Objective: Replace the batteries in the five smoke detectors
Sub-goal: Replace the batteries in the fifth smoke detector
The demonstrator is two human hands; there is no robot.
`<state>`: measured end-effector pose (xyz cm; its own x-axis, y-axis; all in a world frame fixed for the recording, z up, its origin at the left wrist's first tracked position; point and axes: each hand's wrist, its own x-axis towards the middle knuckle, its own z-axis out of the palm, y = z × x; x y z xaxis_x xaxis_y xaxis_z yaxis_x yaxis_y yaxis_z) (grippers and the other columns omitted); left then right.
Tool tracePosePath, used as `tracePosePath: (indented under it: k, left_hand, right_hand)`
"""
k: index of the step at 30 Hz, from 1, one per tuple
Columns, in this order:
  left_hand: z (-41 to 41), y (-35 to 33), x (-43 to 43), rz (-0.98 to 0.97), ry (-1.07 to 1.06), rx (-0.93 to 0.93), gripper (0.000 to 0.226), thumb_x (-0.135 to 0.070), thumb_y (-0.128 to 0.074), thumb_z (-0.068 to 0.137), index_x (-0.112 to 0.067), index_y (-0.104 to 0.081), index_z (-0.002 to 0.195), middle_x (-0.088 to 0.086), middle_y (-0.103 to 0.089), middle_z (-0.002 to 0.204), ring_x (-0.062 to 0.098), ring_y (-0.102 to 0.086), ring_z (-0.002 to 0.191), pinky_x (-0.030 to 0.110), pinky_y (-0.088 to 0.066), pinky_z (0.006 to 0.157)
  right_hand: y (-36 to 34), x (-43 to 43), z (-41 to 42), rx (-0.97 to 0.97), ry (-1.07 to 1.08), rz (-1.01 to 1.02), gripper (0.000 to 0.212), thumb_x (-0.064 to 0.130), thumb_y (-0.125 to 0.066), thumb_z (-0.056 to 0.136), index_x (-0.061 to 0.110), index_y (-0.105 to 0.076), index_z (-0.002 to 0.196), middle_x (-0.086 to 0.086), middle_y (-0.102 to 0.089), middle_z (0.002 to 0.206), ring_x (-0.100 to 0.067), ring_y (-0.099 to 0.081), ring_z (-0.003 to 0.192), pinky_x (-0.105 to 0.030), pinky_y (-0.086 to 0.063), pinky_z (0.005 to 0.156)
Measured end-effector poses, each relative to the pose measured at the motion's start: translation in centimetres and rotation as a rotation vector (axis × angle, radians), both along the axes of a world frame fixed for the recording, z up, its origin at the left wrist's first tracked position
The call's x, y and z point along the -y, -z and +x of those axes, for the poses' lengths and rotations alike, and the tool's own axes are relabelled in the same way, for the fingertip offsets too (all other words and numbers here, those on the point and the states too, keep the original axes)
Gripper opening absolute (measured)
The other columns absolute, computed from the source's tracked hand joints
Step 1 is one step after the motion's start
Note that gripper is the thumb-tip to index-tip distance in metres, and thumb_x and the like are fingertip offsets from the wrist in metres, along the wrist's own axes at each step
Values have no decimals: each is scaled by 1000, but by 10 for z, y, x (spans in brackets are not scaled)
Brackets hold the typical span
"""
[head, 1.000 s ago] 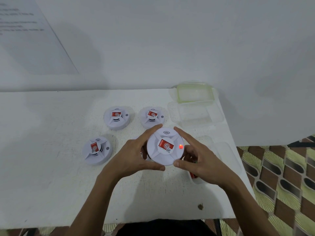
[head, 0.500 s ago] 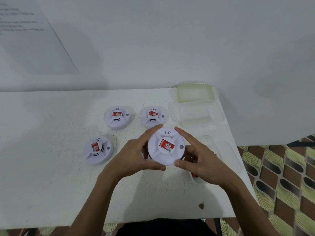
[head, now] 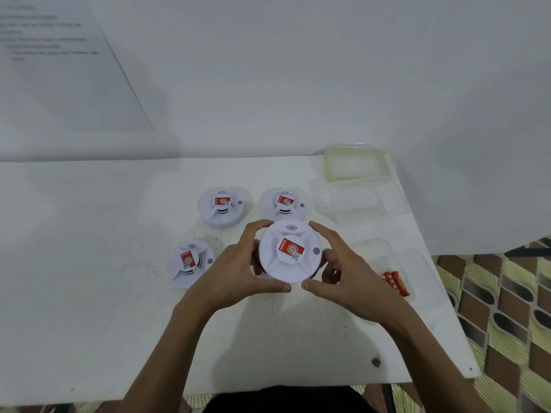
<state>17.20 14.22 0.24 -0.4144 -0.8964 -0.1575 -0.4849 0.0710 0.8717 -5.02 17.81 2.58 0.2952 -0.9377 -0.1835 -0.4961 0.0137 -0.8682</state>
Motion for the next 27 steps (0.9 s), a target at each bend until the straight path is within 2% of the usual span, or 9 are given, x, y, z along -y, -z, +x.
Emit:
tracePosePath:
  k: [3, 8, 12, 15, 18, 19, 22, 25, 27]
  left_hand:
    - [23, 1, 6, -21, -41, 15, 94, -44, -86, 61, -51, -20, 128, -31, -53, 113, -1, -58, 99, 10, -51, 71]
    - [79, 3, 24, -59, -71, 51, 100, -42, -88, 59, -52, -19, 132, -30, -54, 115, 4, -60, 99, 19, -55, 76]
    - [132, 5, 48, -106, -107, 117, 94, -38, -87, 62, -51, -27, 132, -29, -58, 109, 8, -62, 91, 26, -56, 76]
    - [169, 10, 68, -135, -154, 149, 92, -43, -86, 61, -48, -31, 134, -24, -59, 108, 12, -61, 84, 27, -55, 73]
    - [199, 18, 86, -171, -187, 174, 89, -41, -87, 59, -46, -35, 131, -25, -56, 109, 9, -60, 83, 24, -52, 69]
    - [208, 22, 92, -178, -199, 178, 89, -39, -88, 58, -43, -38, 131, -23, -55, 110, 8, -58, 85, 23, -50, 68]
    - [229, 34, 106, -177, -232, 219, 94, -43, -90, 52, -33, -43, 132, -8, -50, 115, 7, -55, 90, 23, -48, 71]
    - [246, 45, 115, -158, -269, 266, 100, -61, -78, 42, -32, -44, 131, -6, -44, 119, 10, -51, 98, 28, -47, 81]
    - [252, 49, 119, -156, -288, 287, 103, -65, -73, 39, -29, -45, 131, -8, -44, 118, 13, -46, 104, 33, -44, 89]
  right_hand:
    - [1, 12, 23, -22, -16, -6, 79, 31, -74, 82, 49, -23, 139, 9, -64, 87, -13, -55, 63, -27, -54, 69]
    - [3, 44, 77, -38, -45, -68, 74, 28, -76, 81, 37, -32, 140, 18, -60, 87, 7, -58, 67, -9, -46, 62]
    - [12, 77, 126, -35, -66, -124, 76, 34, -79, 78, 33, -36, 142, 14, -61, 85, 3, -58, 67, -11, -48, 63]
    - [21, 105, 163, -79, -107, -148, 76, 39, -78, 79, 32, -36, 142, 9, -64, 95, -3, -62, 77, -17, -52, 69]
    - [26, 129, 197, -97, -158, -139, 74, 35, -76, 80, 26, -36, 143, 10, -61, 113, -5, -60, 89, -19, -50, 77]
    - [28, 137, 206, -102, -169, -124, 73, 34, -75, 81, 25, -36, 142, 14, -60, 110, -3, -58, 87, -17, -48, 75]
    - [37, 155, 230, -163, -199, -96, 71, 29, -73, 82, 23, -35, 142, 24, -51, 82, 3, -53, 73, -16, -41, 64]
    - [47, 168, 249, -193, -215, -60, 70, 29, -73, 82, 20, -36, 141, 16, -54, 85, -6, -55, 75, -27, -48, 71]
    - [49, 174, 258, -205, -237, -32, 66, 27, -72, 83, 17, -38, 139, 13, -53, 85, -8, -52, 75, -25, -44, 68]
